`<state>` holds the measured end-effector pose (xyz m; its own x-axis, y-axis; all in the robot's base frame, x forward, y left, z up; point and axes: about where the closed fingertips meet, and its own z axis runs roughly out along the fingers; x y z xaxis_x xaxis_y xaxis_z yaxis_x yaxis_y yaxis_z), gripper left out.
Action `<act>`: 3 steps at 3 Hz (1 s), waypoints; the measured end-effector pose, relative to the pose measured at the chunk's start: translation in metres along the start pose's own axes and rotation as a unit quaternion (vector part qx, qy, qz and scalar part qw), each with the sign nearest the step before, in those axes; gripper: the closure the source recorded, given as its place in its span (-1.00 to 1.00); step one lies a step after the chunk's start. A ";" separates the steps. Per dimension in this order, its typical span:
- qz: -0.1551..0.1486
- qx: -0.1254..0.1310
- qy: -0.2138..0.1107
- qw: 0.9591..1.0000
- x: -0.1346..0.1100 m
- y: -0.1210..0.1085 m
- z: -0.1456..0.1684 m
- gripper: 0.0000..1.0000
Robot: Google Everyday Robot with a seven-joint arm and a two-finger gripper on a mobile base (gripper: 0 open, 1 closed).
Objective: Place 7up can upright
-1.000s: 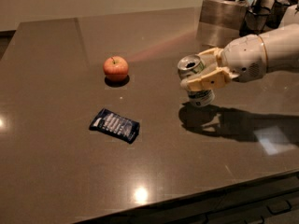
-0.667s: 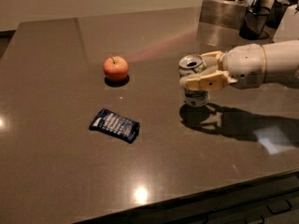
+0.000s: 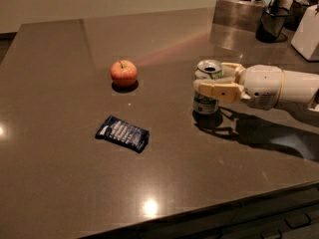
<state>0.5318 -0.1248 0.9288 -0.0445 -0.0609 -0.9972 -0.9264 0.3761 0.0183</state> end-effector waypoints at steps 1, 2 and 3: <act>0.004 0.022 -0.019 1.000 0.004 -0.002 0.000 0.66; 0.018 0.038 -0.030 0.999 0.015 -0.007 0.002 0.03; 0.012 0.041 -0.035 0.998 0.019 -0.008 0.003 -0.45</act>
Offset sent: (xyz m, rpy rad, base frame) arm 0.0104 -0.0090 -0.0272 0.0924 0.0285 -0.1195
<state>0.5394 -0.1256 0.9096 -0.0382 0.0121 -0.9992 -0.8916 0.4510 0.0395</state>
